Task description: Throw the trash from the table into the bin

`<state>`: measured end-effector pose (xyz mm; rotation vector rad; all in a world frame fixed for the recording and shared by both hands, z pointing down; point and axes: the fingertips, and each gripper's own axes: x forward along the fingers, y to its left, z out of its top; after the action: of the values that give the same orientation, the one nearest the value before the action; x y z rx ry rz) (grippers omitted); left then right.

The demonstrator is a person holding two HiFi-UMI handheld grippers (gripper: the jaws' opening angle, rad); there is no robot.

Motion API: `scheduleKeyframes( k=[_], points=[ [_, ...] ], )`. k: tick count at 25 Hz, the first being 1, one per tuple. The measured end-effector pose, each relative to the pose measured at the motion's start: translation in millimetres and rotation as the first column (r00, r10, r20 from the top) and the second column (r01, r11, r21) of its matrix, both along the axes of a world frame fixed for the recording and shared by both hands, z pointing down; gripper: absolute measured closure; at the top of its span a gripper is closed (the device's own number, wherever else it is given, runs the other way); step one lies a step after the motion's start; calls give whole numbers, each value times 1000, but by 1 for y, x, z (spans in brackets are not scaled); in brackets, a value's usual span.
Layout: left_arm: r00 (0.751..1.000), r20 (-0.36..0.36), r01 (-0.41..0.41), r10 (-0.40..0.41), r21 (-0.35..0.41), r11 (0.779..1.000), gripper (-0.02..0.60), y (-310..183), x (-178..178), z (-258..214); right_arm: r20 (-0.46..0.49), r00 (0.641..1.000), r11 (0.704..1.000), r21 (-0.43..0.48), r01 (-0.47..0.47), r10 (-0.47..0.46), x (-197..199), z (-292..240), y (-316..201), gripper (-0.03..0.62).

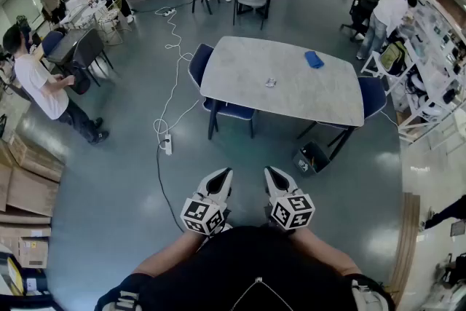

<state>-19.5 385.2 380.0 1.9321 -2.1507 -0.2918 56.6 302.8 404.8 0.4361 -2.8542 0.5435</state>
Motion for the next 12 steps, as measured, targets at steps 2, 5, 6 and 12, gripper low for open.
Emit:
scheduleKeyframes(
  k=[2,5,6,12],
  points=[
    [1000,0,1,-1,0,1000,581,-1,-4,1,-2,1000,1000,4,-4,4,-3,1,-4,568],
    [1000,-1,1,-1,2,1000,581,-2,-11,1,-4,1000,1000,7,-11,11,-9,0,-7,568],
    [1000,-1,1,-1,3,1000,581,-2,-14,0,-5,1000,1000,9,-12,12,-11,-1,-8,568],
    [1000,-6,-2,2,6,1000,581,1,-33,0,-10,1000,999,17,-28,28,-27,-3,-8,568]
  ],
)
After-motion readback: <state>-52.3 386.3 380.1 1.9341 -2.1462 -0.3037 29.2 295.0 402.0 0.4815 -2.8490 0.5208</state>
